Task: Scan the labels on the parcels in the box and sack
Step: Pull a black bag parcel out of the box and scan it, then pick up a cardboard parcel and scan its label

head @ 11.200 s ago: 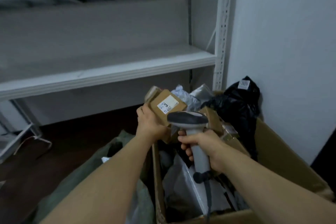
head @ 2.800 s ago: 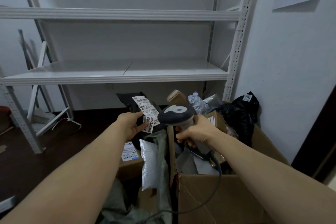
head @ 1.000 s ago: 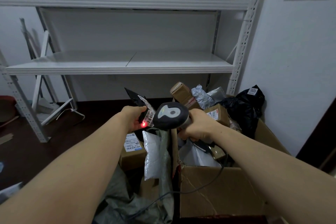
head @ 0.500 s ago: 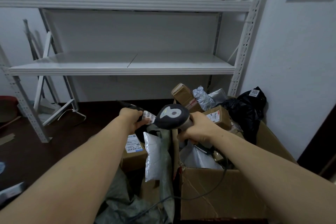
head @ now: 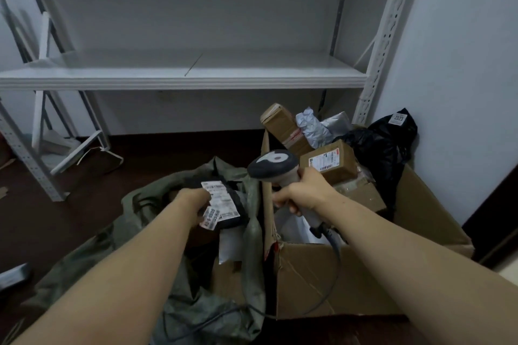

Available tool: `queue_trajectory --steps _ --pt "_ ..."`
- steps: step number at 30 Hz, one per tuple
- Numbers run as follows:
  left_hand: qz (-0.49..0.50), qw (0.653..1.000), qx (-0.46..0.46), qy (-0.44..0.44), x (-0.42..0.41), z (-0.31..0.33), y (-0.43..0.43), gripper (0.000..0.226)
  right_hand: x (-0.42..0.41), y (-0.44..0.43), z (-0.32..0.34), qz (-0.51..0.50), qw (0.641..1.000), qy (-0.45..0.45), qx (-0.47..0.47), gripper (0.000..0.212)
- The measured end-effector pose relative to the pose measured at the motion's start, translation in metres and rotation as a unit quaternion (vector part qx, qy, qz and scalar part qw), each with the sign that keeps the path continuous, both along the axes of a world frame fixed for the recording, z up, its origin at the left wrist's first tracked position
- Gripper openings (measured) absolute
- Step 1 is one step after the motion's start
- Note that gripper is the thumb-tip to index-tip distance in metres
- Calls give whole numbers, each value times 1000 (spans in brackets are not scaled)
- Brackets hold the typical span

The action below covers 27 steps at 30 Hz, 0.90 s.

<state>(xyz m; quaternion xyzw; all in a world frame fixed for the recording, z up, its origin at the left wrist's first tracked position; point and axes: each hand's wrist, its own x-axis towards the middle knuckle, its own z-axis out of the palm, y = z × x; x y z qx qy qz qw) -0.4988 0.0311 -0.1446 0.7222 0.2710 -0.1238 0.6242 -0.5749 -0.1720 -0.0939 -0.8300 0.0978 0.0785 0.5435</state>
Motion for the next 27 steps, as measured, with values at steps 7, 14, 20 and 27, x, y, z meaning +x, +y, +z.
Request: queue_trajectory --steps 7,14,20,27 --pt "-133 989 53 -23 17 -7 -71 21 10 -52 -32 -146 986 54 68 13" --pt "-236 969 68 -5 50 -16 -184 8 29 -137 -58 -287 928 103 214 8" --pt "-302 948 100 -29 100 -44 -278 38 65 -205 -101 -381 863 54 328 7" --pt "-212 973 -82 40 145 -83 -383 48 110 -252 -156 -354 819 38 450 9"
